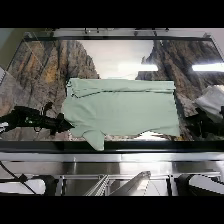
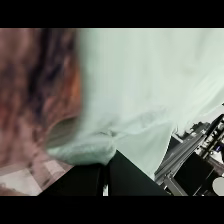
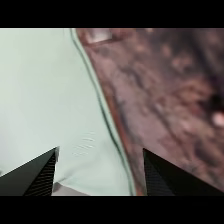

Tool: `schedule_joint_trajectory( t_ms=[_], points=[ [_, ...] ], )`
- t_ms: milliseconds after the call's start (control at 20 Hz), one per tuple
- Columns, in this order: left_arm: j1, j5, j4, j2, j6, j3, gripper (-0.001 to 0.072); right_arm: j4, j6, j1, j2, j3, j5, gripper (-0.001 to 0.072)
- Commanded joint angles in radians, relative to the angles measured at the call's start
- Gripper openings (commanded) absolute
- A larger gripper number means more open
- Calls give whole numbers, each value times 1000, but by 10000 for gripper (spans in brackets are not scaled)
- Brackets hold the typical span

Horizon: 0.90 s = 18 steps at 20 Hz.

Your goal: Fold the shirts.

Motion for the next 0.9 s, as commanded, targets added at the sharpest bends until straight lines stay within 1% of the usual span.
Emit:
schedule_joint_trajectory(
  t_ms=[0, 100, 200, 500, 650, 700, 750, 800, 850],
  points=[
    [15, 61, -38, 0, 10, 28, 28, -89, -44, -33, -3, 0, 9, 599],
    [15, 72, -40, 0, 9, 60, 28, -90, -48, -8, -21, -12, -11, 599],
    [15, 81, -50, 0, 9, 88, 28, -90, -48, 34, -54, -14, 0, 599],
    [15, 112, -49, 0, 9, 145, 29, -76, -47, 256, -138, -16, 28, 599],
    [15, 111, -53, 0, 9, 143, 29, -8, -56, 322, -152, -16, 30, 576],
    [15, 111, -53, 0, 9, 143, 29, 26, -64, 328, -151, -15, 40, 551],
    [15, 111, -54, 0, 9, 143, 29, 68, -88, 328, -151, -13, 71, 347],
    [15, 111, -54, 0, 9, 143, 29, 106, -96, 325, -150, -7, 108, 74],
    [15, 113, -57, 0, 9, 143, 29, 133, -105, 326, -144, 0, 144, 44]
  ],
)
